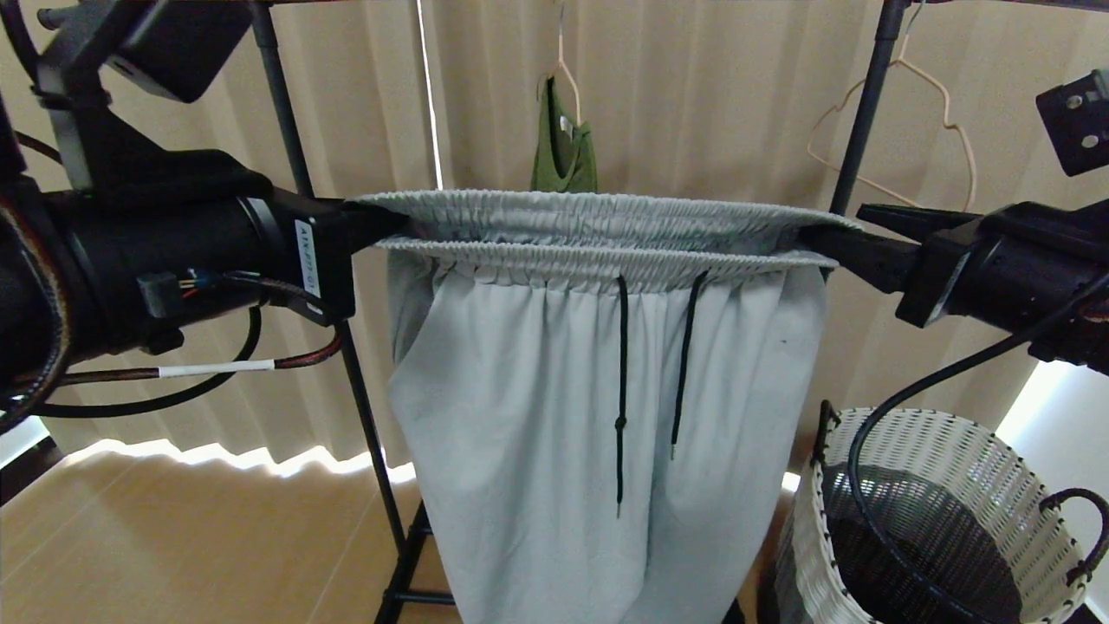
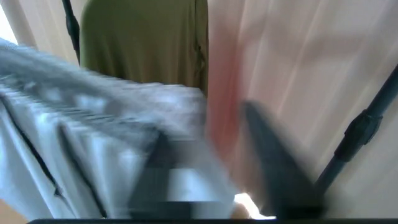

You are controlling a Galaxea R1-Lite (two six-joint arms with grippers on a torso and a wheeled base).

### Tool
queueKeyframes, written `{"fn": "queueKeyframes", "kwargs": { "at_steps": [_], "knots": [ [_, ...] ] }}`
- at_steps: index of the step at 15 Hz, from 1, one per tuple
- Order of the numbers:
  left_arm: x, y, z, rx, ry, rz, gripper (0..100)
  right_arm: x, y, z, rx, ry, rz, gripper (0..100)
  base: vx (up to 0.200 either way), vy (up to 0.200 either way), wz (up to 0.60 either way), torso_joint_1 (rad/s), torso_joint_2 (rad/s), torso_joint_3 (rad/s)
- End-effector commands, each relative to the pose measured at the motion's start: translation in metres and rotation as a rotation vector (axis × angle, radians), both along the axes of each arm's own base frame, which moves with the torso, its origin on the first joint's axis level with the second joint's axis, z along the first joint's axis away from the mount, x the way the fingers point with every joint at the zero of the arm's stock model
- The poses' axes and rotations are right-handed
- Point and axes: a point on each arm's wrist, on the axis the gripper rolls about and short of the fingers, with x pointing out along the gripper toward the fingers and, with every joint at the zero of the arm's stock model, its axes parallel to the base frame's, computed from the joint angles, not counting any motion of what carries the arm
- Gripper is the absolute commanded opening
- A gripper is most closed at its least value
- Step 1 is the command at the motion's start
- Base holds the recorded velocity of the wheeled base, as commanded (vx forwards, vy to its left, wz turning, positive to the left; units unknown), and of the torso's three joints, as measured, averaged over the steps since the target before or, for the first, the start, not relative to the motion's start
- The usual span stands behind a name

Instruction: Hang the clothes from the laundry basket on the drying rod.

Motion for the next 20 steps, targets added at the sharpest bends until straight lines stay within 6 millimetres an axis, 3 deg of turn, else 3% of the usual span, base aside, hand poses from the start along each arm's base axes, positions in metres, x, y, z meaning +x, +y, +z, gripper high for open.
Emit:
{"fn": "queueKeyframes", "kwargs": {
  "at_steps": [1, 6, 8, 13, 17, 18, 20],
  "knots": [
    [0.002, 0.0, -0.003, 0.007, 0.009, 0.015, 0, -0.005, 0.0, -0.001, 0.004, 0.004, 0.013, 100, 0.0, 0.0, 0.0, 0.0, 0.0, 0.0],
    [0.012, -0.004, 0.001, -0.033, -0.065, 0.132, 0, -0.029, 0.008, -0.003, 0.12, 0.059, 0.139, 100, 0.0, 0.0, 0.0, 0.0, 0.0, 0.0],
    [0.029, 0.003, -0.002, -0.036, -0.084, 0.22, 0, -0.045, 0.004, -0.003, 0.156, 0.073, 0.245, 100, 0.0, 0.0, 0.0, 0.0, 0.0, 0.0],
    [0.038, 0.01, -0.008, -0.032, -0.076, 0.266, 0, -0.054, 0.0, -0.004, 0.158, 0.066, 0.284, 100, 0.0, 0.0, 0.0, 0.0, 0.0, 0.0],
    [0.025, 0.018, -0.015, 0.0, -0.07, 0.266, 0, -0.053, -0.002, -0.009, 0.12, 0.061, 0.263, 100, 0.0, 0.0, 0.0, 0.0, 0.0, 0.0],
    [0.002, 0.03, -0.024, 0.022, -0.066, 0.255, 0, -0.052, -0.015, -0.012, 0.05, 0.017, 0.196, 100, 0.0, 0.0, 0.0, 0.0, 0.0, 0.0],
    [-0.013, 0.038, -0.03, 0.022, -0.063, 0.254, 0, -0.052, -0.024, -0.02, 0.012, 0.018, 0.136, 100, 0.0, 0.0, 0.0, 0.0, 0.0, 0.0]
  ]
}}
